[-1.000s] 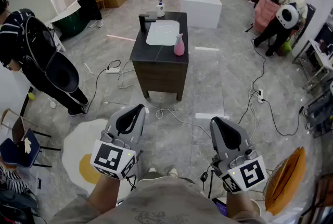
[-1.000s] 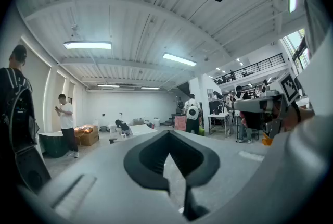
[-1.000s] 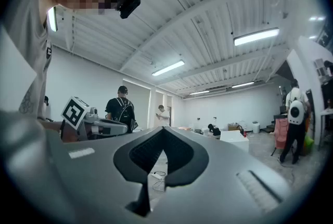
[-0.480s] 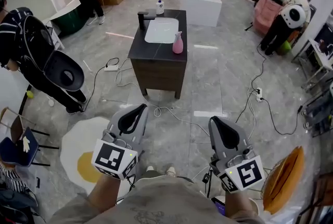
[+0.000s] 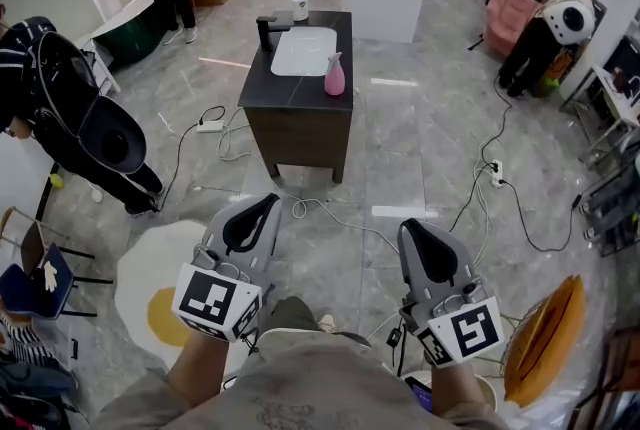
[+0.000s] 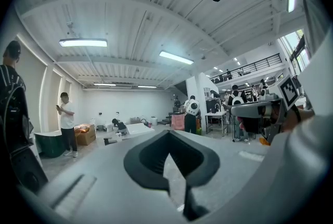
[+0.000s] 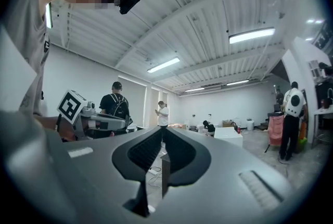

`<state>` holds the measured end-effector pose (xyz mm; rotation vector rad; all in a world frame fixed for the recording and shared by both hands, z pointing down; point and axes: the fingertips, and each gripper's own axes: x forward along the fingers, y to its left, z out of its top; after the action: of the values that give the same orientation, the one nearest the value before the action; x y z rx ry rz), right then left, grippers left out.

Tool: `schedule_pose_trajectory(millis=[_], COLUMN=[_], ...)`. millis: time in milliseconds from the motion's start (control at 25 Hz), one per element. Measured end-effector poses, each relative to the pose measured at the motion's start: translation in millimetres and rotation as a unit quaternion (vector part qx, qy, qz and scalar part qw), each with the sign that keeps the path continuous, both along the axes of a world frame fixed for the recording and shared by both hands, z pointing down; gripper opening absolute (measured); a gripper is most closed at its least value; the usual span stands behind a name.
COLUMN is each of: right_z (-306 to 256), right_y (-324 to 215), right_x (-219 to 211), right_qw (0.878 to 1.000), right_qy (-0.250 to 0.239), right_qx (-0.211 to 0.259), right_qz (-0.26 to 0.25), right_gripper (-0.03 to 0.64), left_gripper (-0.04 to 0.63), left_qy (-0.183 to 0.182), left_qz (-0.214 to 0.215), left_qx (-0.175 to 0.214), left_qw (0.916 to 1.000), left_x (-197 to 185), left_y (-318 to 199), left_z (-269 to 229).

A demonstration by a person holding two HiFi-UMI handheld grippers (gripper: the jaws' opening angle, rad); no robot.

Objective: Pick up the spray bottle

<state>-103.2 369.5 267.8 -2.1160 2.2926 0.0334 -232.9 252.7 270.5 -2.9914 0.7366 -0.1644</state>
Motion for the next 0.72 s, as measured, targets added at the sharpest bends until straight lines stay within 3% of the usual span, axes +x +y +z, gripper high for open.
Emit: schedule_pose_trajectory(millis=[80, 320, 720], right_z=[-3.3, -8.6, 8.3], right_y=[1.9, -6.5, -64.1], right_x=[7.2, 25.3, 44.0], right_qw=[1.0, 0.999, 1.0], right_qy=[-0.016, -0.03, -0.025], right_qx=[0.015, 0.035, 0.008], right_qz=[0.011, 0.026, 0.013], right_gripper=[0.131, 0.223, 0.236], left_gripper=[0.001, 0.002, 0.002], left_qy=[-0.003, -0.006, -0.003], left_qz=[-0.004, -0.01, -0.011], left_qx=[0.0, 0.008, 0.004], left_qw=[1.0, 0.9999, 0.9999], left_x=[-1.1, 1.1, 21.6], left_y=[-1.4, -13.5, -65.6], left_z=[1.6, 1.4, 12.5])
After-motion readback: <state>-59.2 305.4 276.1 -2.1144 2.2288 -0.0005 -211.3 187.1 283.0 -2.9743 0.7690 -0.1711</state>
